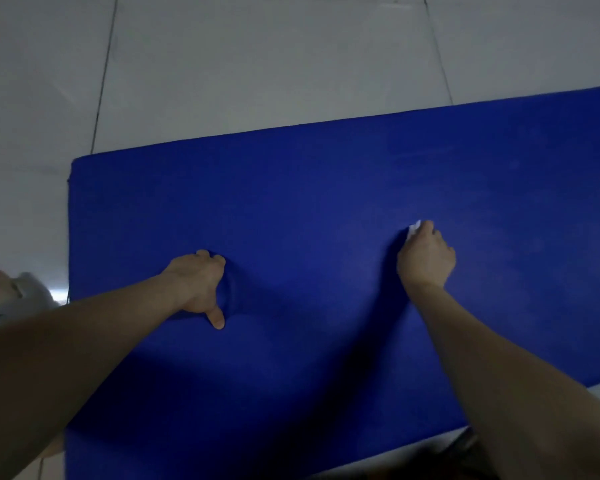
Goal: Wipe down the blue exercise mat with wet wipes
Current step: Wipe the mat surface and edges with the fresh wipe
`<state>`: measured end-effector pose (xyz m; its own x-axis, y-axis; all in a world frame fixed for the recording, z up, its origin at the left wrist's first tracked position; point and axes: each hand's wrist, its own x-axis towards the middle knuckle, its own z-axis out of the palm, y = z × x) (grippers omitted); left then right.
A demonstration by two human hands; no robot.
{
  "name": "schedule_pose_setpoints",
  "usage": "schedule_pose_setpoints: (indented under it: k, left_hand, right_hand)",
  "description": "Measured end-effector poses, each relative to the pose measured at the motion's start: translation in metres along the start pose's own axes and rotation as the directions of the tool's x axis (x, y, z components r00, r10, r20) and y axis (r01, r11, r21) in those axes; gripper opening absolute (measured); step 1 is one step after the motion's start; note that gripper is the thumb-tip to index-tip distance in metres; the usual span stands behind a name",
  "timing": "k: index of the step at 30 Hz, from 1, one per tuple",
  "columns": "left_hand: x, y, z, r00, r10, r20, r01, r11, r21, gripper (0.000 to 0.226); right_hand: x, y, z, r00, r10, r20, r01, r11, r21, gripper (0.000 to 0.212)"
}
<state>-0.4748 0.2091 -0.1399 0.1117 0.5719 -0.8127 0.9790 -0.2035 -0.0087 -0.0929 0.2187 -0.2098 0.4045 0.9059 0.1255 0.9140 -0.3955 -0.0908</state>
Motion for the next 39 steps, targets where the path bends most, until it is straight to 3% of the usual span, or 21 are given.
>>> schedule_pose_setpoints:
  k: [2, 5, 9, 13, 15, 21, 23, 26, 29, 31, 34, 39]
  left_hand:
    - [0.001, 0.000, 0.000, 1.000, 0.005, -0.006, -0.005, 1.000, 0.001, 0.111]
    - [0.001, -0.001, 0.001, 1.000, 0.009, -0.014, -0.009, 1.000, -0.003, 0.110]
    - [0.001, -0.002, 0.003, 1.000, 0.011, -0.026, -0.011, 1.000, 0.002, 0.106]
    - [0.001, -0.001, 0.003, 1.000, 0.011, -0.025, -0.011, 1.000, 0.013, 0.104]
    - [0.001, -0.002, 0.002, 1.000, 0.019, -0.025, -0.019, 1.000, 0.012, 0.103]
    - [0.001, -0.004, 0.001, 0.998, 0.055, -0.008, -0.055, 0.998, 0.033, 0.113]
    - [0.002, -0.006, -0.003, 0.997, 0.073, 0.025, -0.074, 0.996, 0.043, 0.105]
    - [0.006, -0.015, -0.021, 0.996, 0.086, 0.000, -0.086, 0.993, 0.080, 0.067]
    - [0.014, -0.023, -0.038, 0.987, 0.084, -0.136, -0.063, 0.987, 0.150, 0.074]
    - [0.022, -0.023, -0.040, 0.989, 0.072, -0.128, -0.054, 0.989, 0.139, 0.087]
    - [0.029, -0.024, -0.041, 0.994, 0.078, -0.079, -0.070, 0.993, 0.096, 0.093]
    - [0.031, -0.025, -0.039, 0.995, 0.064, -0.078, -0.058, 0.996, 0.071, 0.095]
  right_hand:
    - [-0.010, -0.021, 0.002, 1.000, 0.013, 0.023, -0.014, 0.998, 0.060, 0.031]
    - [-0.054, -0.084, 0.003, 0.979, -0.202, 0.002, 0.199, 0.966, 0.164, 0.018]
    - [-0.128, -0.162, -0.001, 0.848, -0.528, -0.041, 0.524, 0.826, 0.208, 0.017]
    - [-0.152, -0.177, 0.000, 0.711, -0.700, -0.063, 0.693, 0.683, 0.233, 0.019]
    - [-0.130, -0.168, -0.001, 0.708, -0.698, -0.103, 0.705, 0.691, 0.161, 0.027]
    - [-0.030, -0.079, 0.007, 0.906, -0.417, -0.079, 0.420, 0.907, 0.033, 0.026]
    - [-0.004, -0.045, 0.011, 0.947, -0.312, -0.075, 0.313, 0.950, 0.000, 0.028]
    - [0.026, -0.009, 0.009, 0.992, -0.111, -0.057, 0.112, 0.993, 0.021, 0.028]
    - [0.032, -0.009, 0.013, 0.997, 0.053, -0.055, -0.050, 0.998, 0.050, 0.033]
    - [0.017, -0.039, 0.017, 0.996, 0.015, -0.086, -0.005, 0.994, 0.108, 0.034]
    - [-0.023, -0.099, 0.021, 0.977, -0.194, -0.086, 0.206, 0.967, 0.153, 0.030]
    - [-0.108, -0.187, 0.010, 0.851, -0.520, -0.075, 0.521, 0.818, 0.245, 0.016]
